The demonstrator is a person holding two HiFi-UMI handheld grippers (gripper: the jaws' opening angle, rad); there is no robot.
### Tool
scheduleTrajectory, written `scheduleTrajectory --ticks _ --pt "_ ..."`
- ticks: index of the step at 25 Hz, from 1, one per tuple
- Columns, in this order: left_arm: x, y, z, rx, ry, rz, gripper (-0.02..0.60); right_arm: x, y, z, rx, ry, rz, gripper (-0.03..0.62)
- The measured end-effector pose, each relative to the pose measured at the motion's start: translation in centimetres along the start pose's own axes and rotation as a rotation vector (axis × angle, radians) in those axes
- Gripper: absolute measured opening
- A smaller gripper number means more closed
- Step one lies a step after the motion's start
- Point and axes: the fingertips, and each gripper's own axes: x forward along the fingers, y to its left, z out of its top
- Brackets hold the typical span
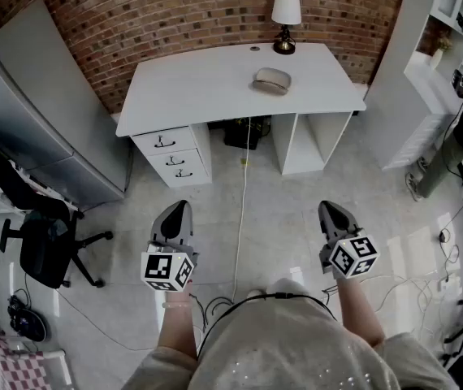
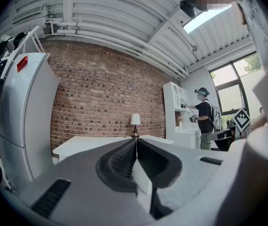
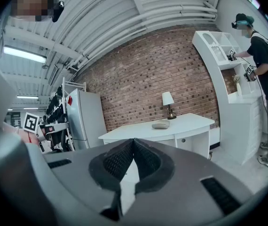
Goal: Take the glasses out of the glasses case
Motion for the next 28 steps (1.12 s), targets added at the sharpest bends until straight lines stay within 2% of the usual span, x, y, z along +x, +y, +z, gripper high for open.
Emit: scheduleTrajectory --ticks 9,19,28 --pt "-1.7 1.1 -0.2 -0.033 -0.003 0.014 0.006 -0.4 1.0 0.5 -0.016 0.014 -0.003 0.005" --pt "-2.4 1.9 -2.2 -0.073 0.032 0.021 0.006 -0.2 0.5 -0.4 0.034 0.032 -0.023 0.006" --pt "0.3 3.3 -3.0 -0.098 0.04 0.037 0.006 2.8 -0.9 -0.4 0.015 0.051 -0.016 0.012"
